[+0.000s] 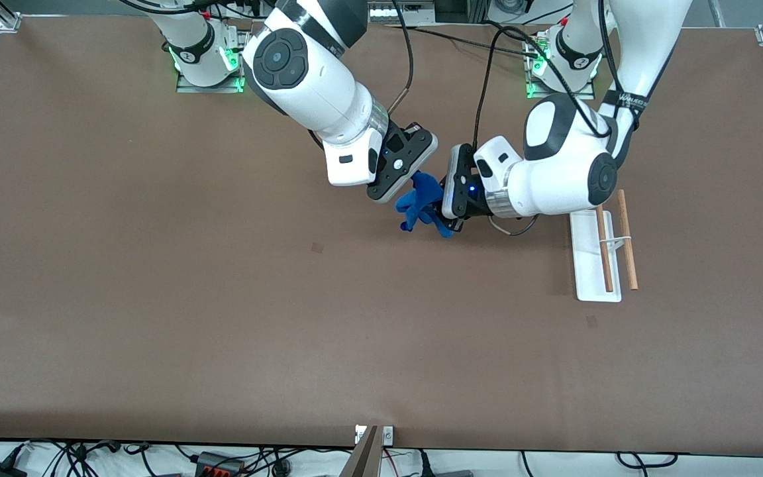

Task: Pass towel and hang on rack
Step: 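Grasp the towel with the left gripper while the right gripper releases, then carry the towel with the left gripper over the wooden dowels while the right gripper retracts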

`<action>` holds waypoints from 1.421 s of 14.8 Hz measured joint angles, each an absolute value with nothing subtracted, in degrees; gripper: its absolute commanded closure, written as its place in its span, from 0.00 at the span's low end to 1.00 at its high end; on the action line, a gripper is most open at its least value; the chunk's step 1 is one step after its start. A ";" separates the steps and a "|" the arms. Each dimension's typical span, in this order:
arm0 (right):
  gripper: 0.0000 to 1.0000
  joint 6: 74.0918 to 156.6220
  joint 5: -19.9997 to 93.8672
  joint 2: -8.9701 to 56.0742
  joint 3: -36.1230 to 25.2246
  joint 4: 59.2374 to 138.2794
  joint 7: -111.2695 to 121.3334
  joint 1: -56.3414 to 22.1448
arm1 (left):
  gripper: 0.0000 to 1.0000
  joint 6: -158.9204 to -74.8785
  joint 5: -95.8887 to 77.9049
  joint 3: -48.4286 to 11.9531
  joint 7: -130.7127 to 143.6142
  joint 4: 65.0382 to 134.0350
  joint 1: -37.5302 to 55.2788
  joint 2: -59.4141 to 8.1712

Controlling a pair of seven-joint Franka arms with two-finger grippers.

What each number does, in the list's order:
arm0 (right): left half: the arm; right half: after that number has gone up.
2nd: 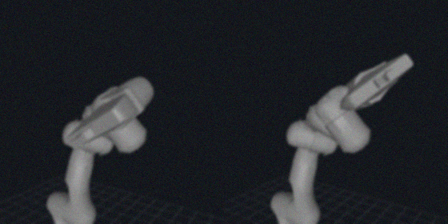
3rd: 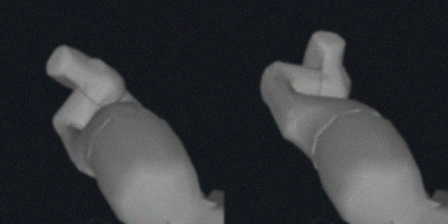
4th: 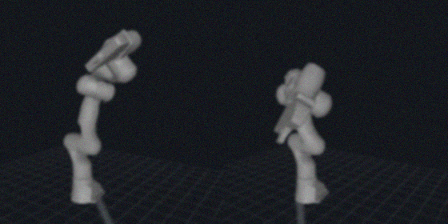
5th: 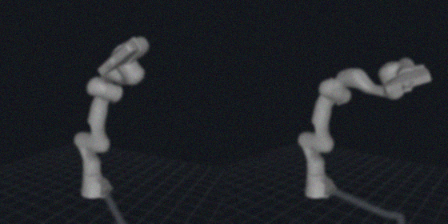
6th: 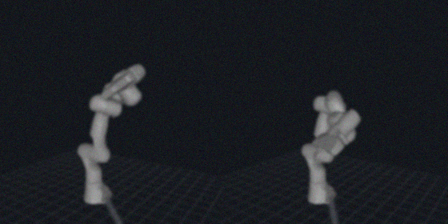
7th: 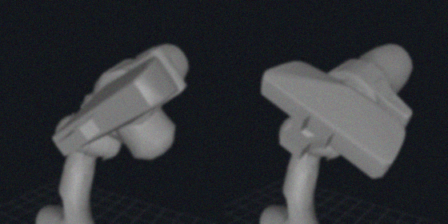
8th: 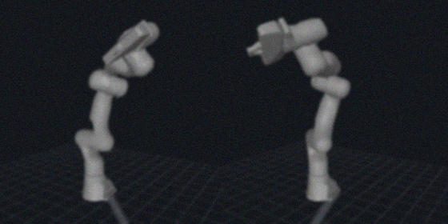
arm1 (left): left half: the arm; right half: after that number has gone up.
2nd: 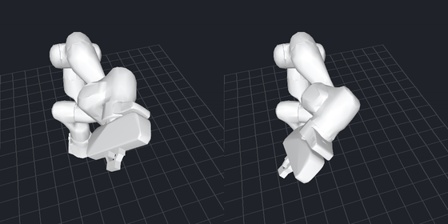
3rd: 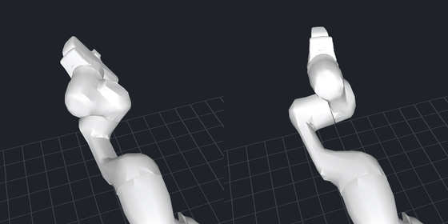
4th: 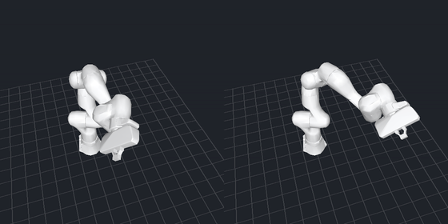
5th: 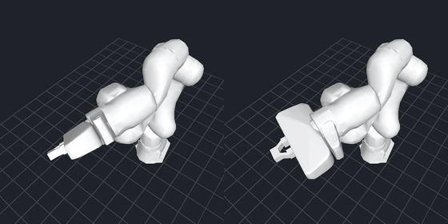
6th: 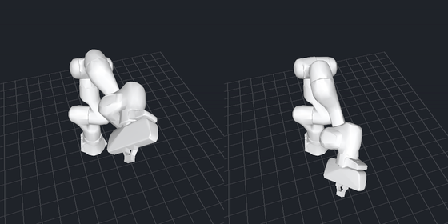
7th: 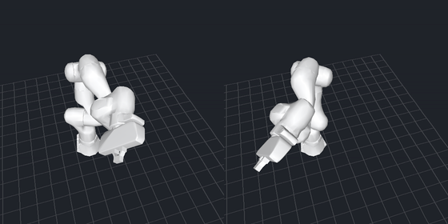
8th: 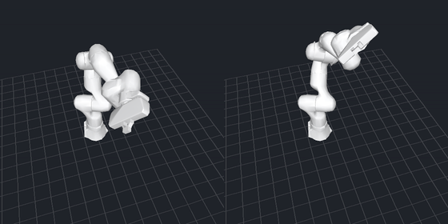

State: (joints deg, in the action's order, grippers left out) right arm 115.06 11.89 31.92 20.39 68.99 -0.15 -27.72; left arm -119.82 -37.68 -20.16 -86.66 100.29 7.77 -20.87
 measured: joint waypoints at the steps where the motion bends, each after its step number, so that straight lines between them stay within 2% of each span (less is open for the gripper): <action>1: 0.00 114.67 11.89 31.88 20.38 68.98 -0.15 -27.72 | 1.00 -120.18 -36.59 -20.15 -86.22 100.28 7.72 -20.25; 5: 0.00 112.51 11.54 31.56 20.00 68.91 -0.17 -27.57 | 1.00 -120.45 -33.68 -20.04 -82.83 100.28 7.52 -18.16; 8: 0.00 108.23 7.29 30.91 18.06 68.87 -0.29 -27.46 | 1.00 -119.55 -33.53 -19.58 -82.42 100.33 4.84 -17.82; 11: 0.00 102.99 2.82 30.31 13.26 68.85 -2.19 -27.19 | 1.00 -113.54 -30.36 -19.36 -81.91 100.23 -1.23 -16.54; 16: 0.00 97.14 2.21 30.50 2.70 70.18 -10.21 -26.72 | 1.00 -100.98 -21.94 -19.04 -78.88 99.93 -14.43 -10.28; 21: 0.00 96.45 2.04 30.85 -1.97 72.31 -16.24 -22.76 | 1.00 -98.70 -9.37 -18.92 -78.53 99.03 -25.48 -7.63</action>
